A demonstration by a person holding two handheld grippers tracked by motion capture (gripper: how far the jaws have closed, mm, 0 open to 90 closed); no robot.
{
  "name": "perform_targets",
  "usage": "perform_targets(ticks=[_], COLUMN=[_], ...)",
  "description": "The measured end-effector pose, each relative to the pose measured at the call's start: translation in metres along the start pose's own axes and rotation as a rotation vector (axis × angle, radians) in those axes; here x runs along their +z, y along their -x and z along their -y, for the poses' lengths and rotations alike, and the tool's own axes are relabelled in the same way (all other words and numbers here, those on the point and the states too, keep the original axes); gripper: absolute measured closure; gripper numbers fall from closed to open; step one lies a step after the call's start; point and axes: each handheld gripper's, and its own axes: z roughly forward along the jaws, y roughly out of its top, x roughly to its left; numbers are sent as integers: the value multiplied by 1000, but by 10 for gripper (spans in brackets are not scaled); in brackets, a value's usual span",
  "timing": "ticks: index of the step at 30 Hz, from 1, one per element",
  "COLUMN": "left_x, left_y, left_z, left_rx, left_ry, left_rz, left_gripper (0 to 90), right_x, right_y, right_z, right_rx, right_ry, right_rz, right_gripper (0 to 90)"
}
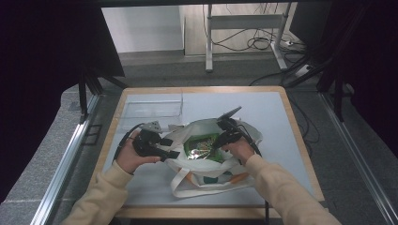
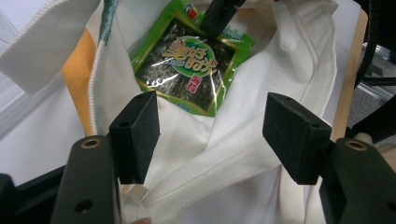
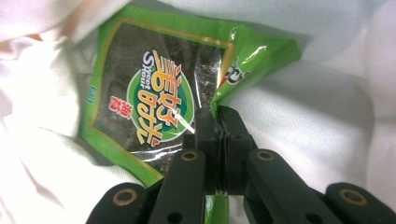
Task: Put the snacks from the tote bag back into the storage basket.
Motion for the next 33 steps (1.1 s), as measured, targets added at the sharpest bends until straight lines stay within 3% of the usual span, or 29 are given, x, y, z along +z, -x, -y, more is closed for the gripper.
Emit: perform_targets(ticks=[16,25,33], left_x=[1,1,1], left_y=[0,0,0], left_z=[0,0,0], left_rx=[0,-7,-1], left_ry=[3,2,2], left_rz=[-3,-3,-3], left_gripper=[361,360,359], right_x=[-42,-60,-73], right_y=[2,-1,-2], right_z=[9,13,13], right_rx=[-66,-152,-197], right_ry=[120,178,208], right_rz=[-7,-3,0], right_gripper=[871,876,877])
